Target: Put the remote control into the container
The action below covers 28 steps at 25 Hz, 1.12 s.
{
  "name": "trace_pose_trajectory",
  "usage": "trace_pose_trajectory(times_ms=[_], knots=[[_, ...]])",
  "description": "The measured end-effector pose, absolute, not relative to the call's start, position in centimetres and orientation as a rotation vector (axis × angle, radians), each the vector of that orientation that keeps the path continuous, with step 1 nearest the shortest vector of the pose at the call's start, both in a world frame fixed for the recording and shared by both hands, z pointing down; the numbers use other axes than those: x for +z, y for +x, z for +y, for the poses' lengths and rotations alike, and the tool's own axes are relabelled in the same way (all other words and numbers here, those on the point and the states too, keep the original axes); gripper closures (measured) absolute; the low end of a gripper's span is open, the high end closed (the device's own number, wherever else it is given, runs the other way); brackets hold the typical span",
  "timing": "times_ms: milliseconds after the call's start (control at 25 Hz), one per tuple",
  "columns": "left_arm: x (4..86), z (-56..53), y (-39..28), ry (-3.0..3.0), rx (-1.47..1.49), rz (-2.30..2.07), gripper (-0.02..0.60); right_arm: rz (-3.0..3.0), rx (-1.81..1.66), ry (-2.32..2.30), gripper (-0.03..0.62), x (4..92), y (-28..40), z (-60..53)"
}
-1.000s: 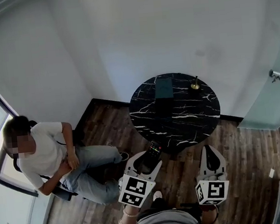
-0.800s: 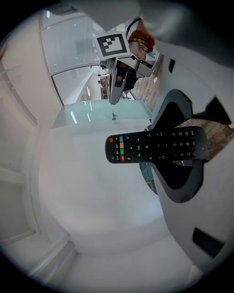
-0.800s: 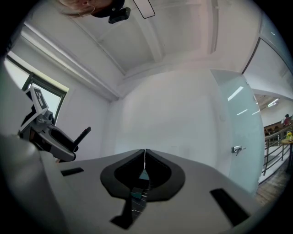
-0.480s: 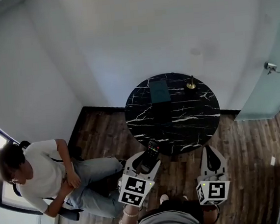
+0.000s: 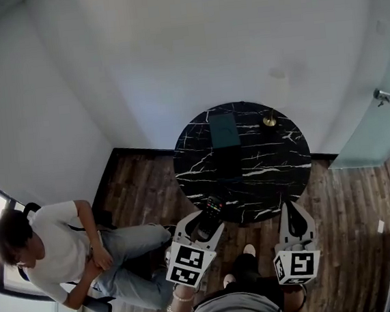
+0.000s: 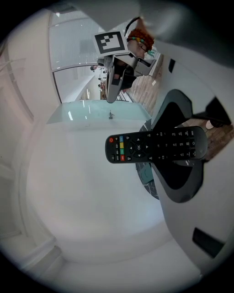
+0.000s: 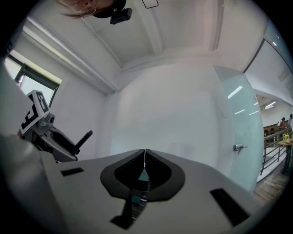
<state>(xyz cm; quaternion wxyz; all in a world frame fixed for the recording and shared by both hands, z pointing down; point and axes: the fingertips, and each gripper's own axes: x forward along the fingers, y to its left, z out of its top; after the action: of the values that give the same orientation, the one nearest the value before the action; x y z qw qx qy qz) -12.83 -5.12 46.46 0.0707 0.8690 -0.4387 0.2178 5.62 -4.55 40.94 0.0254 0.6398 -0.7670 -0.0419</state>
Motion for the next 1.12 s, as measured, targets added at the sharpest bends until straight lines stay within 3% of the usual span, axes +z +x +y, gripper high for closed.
trace_pose_trajectory(times_ms=[1120], knots=[[47.7,-21.3,-8.0,2.381,0.711,-1.513,0.354,-2.551,-0.191,1.717,0.58,40.0,10.5,-24.2]])
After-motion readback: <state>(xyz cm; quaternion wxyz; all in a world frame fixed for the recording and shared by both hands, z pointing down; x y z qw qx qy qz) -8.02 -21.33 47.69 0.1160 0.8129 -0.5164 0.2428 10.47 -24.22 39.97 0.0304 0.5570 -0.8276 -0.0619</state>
